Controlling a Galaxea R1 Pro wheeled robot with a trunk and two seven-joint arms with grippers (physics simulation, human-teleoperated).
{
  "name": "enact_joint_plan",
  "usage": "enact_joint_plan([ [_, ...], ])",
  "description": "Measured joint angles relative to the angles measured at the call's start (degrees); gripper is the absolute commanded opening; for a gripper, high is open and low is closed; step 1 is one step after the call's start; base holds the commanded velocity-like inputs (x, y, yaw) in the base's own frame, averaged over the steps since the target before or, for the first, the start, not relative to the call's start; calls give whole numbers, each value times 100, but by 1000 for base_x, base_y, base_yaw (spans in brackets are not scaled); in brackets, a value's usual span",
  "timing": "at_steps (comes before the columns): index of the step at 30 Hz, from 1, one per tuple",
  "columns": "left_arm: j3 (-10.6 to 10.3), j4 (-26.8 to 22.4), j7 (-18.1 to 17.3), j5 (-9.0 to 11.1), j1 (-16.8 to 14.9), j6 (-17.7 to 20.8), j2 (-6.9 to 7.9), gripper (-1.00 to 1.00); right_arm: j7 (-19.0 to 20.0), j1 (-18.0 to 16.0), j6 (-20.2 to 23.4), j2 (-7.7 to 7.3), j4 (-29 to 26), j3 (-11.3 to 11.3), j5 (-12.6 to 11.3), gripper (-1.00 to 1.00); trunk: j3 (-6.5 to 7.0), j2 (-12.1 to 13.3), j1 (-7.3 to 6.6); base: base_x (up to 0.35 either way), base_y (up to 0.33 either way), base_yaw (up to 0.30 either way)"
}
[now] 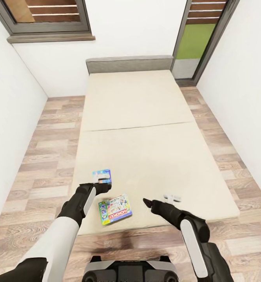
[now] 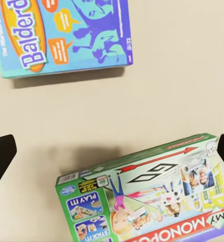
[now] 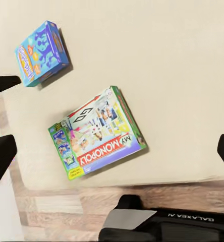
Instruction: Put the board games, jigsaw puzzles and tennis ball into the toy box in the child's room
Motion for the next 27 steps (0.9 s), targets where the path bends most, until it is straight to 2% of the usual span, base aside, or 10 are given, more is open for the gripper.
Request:
enact_joint_plan([
  [1, 0, 0, 0, 0, 0, 0, -1, 100, 350, 9, 4, -107, -1, -131, -131, 100, -9, 0, 0, 0, 0, 0],
  [5, 0, 0, 0, 0, 0, -1, -1, 100, 1920, 48, 0, -470, -3, -549, -364, 100, -47, 0, 0, 0, 0, 0],
  [8, 0, 0, 0, 0, 0, -2, 0, 100, 2933, 65, -15, -636, -3, -729, -436, 100, -75, 0, 0, 0, 0, 0],
  [11, 0, 0, 0, 0, 0, -2, 1, 100, 3595, 73, -18, -726, -4, -839, -474, 100, -103, 0, 0, 0, 0, 0],
  [14, -1, 0, 0, 0, 0, -2, 2, 100, 3943, 78, -20, -768, -4, -927, -487, 100, -132, 0, 0, 0, 0, 0],
  [17, -1, 0, 0, 0, 0, -2, 2, 100, 4118, 78, -23, -788, -4, -995, -500, 100, -160, 0, 0, 0, 0, 0],
  [27, -1, 0, -5, 0, 0, -3, 10, 100, 4296, 74, -17, -815, -4, -1205, -513, 100, -254, 0, 0, 0, 0, 0],
])
